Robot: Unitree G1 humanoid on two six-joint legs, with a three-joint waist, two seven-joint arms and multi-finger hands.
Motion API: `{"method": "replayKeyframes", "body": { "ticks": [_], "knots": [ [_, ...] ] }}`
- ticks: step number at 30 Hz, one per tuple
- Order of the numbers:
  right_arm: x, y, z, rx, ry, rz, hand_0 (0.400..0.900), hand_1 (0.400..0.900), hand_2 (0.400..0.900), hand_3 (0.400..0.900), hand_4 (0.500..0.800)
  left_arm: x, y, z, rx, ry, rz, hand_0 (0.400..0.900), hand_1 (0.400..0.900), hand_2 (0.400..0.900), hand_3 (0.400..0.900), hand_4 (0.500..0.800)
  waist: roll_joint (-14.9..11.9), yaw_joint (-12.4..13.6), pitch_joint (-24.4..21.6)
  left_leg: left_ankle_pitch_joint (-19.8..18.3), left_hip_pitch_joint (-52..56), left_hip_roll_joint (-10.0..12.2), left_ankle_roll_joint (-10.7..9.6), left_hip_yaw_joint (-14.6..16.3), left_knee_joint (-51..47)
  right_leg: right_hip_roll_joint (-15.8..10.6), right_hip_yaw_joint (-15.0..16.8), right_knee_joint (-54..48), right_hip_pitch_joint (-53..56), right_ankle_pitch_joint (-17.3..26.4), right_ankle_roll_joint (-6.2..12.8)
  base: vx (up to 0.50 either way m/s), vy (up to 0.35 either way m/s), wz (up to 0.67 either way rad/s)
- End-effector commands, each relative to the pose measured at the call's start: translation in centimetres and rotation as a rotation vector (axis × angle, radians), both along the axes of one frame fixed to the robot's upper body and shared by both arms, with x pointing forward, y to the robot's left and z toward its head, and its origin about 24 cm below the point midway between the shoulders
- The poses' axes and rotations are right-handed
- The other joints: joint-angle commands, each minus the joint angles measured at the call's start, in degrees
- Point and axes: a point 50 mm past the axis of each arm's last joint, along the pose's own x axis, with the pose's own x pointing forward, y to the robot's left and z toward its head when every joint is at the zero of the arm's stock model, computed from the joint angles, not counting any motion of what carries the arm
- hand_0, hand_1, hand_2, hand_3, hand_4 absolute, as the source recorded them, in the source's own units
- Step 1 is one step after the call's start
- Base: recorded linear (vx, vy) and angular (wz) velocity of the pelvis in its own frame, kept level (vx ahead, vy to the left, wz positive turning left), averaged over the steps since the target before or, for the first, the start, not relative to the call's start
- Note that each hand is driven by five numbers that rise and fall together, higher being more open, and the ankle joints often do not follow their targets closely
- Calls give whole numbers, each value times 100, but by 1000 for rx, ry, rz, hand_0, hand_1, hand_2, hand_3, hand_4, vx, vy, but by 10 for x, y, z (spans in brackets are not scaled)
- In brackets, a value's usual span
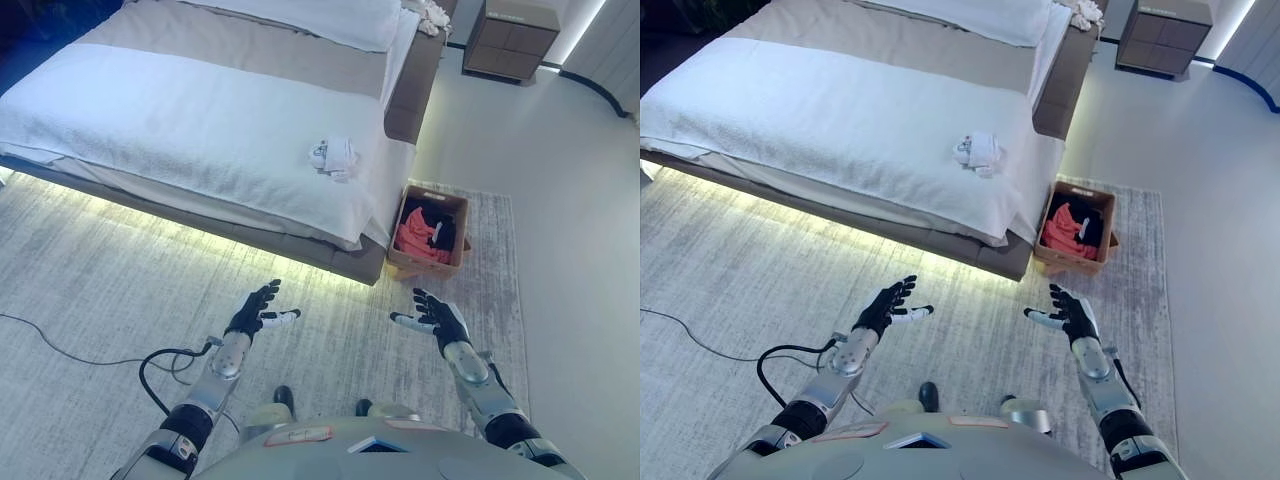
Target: Put the clothes on the bed into the basket.
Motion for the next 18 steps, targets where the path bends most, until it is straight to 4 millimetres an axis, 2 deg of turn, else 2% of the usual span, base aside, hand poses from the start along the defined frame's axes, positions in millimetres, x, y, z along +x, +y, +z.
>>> {"method": "replayKeyframes", "body": {
  "ticks": [1,18],
  "knots": [
    [33,7,30,-8,-203,61,900,900,900,900,800,33,-10,29,-41,-176,-53,900,900,900,900,800,-1,37,-127,-468,-90,-125,8,-68,31,52,178,-3,-331,10,129,0,0,0],
    [34,7,33,-14,-213,81,900,900,900,900,800,29,-8,23,-44,-145,-34,900,900,900,900,800,18,23,-35,-432,-68,-48,-49,-83,31,157,181,-3,-294,-71,61,5,-30,0]
  ]
}}
